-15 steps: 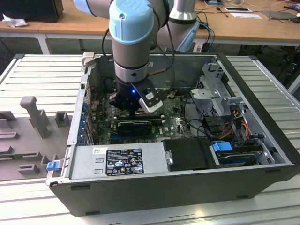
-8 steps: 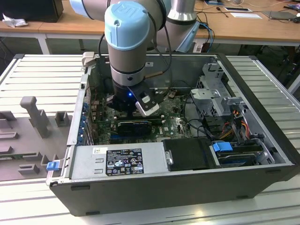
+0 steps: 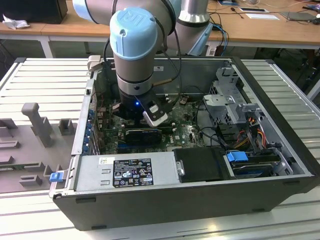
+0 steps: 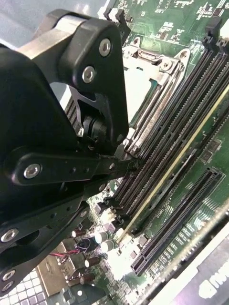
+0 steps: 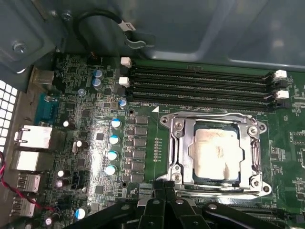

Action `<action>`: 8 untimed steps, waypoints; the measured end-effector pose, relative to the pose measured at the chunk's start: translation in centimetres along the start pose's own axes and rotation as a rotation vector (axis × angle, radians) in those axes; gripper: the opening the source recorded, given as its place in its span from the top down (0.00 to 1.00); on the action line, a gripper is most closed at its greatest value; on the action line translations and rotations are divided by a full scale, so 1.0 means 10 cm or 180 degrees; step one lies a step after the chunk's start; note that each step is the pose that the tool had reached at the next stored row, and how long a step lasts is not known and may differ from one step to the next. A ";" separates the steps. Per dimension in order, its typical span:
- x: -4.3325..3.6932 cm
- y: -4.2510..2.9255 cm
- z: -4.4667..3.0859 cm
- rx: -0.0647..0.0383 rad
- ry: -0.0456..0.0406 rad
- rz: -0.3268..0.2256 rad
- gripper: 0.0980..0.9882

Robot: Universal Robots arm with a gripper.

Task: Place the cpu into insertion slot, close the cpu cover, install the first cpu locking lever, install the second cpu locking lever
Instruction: 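Install the second cpu locking lever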

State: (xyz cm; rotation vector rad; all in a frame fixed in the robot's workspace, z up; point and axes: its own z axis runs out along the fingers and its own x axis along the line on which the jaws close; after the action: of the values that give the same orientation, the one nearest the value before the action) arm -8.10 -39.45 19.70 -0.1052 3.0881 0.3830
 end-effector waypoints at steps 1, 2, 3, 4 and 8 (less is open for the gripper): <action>0.001 -0.002 0.006 -0.0009 0.0000 0.0000 0.99; 0.002 -0.004 0.014 -0.0023 -0.0002 0.0001 0.99; 0.001 -0.004 0.021 -0.0035 -0.0004 0.0001 0.99; 0.001 -0.005 0.024 -0.0041 -0.0004 0.0001 0.99; 0.000 0.008 -0.025 -0.0049 -0.0006 0.0001 0.99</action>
State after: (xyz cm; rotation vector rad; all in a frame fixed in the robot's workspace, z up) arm -8.11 -39.43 19.96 -0.1049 3.0837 0.4068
